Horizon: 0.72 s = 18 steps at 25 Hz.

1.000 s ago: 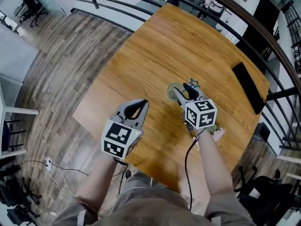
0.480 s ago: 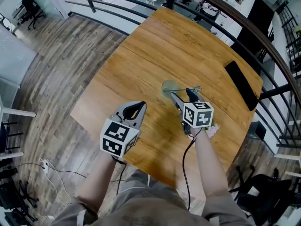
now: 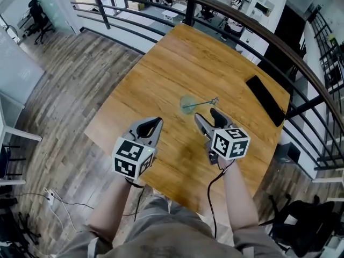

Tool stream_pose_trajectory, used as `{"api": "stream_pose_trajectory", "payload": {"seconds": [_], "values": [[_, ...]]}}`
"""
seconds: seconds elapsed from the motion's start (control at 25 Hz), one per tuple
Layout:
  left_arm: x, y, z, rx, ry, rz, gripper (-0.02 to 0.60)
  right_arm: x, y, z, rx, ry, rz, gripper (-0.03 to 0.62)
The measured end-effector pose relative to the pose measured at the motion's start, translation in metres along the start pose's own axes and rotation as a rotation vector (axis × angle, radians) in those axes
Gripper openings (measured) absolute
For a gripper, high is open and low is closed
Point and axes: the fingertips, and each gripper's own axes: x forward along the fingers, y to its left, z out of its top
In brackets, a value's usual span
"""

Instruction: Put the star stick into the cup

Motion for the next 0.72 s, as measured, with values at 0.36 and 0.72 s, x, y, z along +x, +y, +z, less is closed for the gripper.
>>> {"api": "stream_pose_trajectory", "payload": {"seconds": [0.36,0.72], "values": [[-0.046,-0.018,0.061,0.111,-0.113,0.037,0.017,-0.091,0.080,0.079,-0.180,-0.177,0.113,0.197],[-0.092,-0.048,0.095,0.247,-0.196,0.060,0.017,-0.171,0.131,0.097,-0.258,-0.305,0.201,0.097]]}}
